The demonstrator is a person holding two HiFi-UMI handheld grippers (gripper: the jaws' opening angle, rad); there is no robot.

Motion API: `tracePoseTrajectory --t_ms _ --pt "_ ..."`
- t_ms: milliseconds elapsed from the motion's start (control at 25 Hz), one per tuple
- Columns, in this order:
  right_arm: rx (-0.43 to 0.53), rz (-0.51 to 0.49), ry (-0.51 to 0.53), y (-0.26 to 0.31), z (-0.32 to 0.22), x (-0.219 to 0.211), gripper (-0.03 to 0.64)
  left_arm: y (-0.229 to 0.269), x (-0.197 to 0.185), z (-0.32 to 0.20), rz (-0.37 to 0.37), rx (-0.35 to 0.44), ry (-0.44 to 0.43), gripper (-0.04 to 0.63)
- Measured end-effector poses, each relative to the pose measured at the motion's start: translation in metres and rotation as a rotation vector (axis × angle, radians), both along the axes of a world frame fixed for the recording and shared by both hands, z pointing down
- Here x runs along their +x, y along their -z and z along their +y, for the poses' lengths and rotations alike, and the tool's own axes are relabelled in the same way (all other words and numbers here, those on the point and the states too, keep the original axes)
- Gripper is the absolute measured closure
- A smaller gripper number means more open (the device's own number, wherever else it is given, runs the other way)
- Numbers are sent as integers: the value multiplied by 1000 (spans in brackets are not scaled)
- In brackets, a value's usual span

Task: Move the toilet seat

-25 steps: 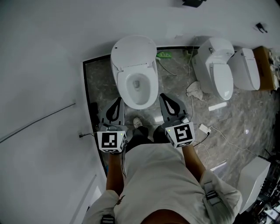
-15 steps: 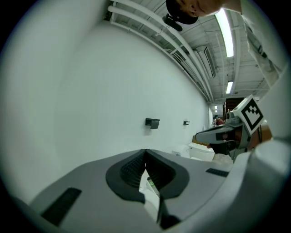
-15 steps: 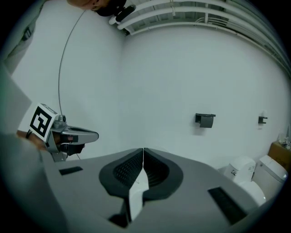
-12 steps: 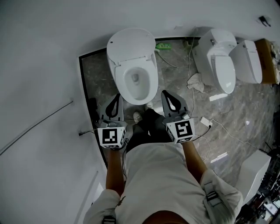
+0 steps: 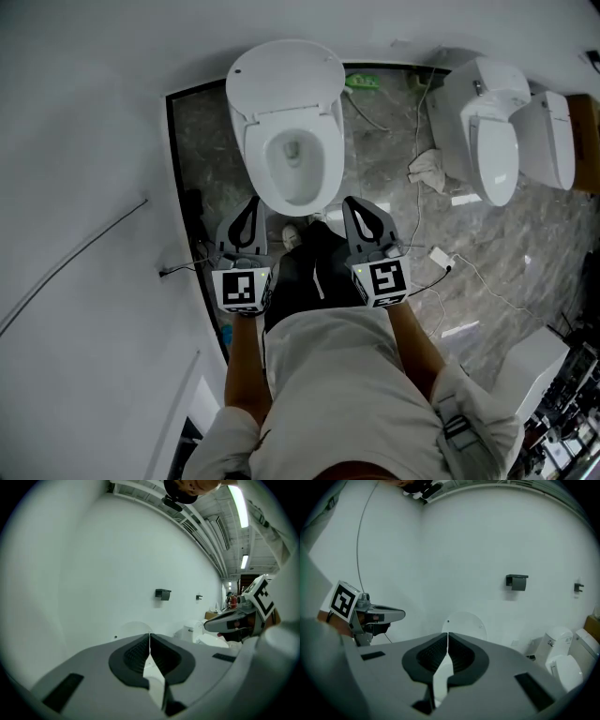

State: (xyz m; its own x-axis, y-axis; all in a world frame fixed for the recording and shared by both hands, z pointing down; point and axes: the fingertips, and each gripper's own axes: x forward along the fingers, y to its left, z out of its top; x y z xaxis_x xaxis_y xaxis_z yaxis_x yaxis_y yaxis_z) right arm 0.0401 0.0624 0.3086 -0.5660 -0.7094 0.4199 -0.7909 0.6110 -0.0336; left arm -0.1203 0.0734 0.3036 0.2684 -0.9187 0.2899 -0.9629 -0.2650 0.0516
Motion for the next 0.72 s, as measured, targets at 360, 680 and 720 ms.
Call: tracePoseTrajectory --t_ms 360,680,720 --pt "-68 26 -2 -67 -12 0 594 -67 10 -11 2 -65 -22 571" --pt "-74 87 -27 -118 -23 11 594 -125 -4 -14 -3 -128 7 571" --pt "-76 90 -27 -124 -24 12 594 -131 -6 -15 0 -134 16 571"
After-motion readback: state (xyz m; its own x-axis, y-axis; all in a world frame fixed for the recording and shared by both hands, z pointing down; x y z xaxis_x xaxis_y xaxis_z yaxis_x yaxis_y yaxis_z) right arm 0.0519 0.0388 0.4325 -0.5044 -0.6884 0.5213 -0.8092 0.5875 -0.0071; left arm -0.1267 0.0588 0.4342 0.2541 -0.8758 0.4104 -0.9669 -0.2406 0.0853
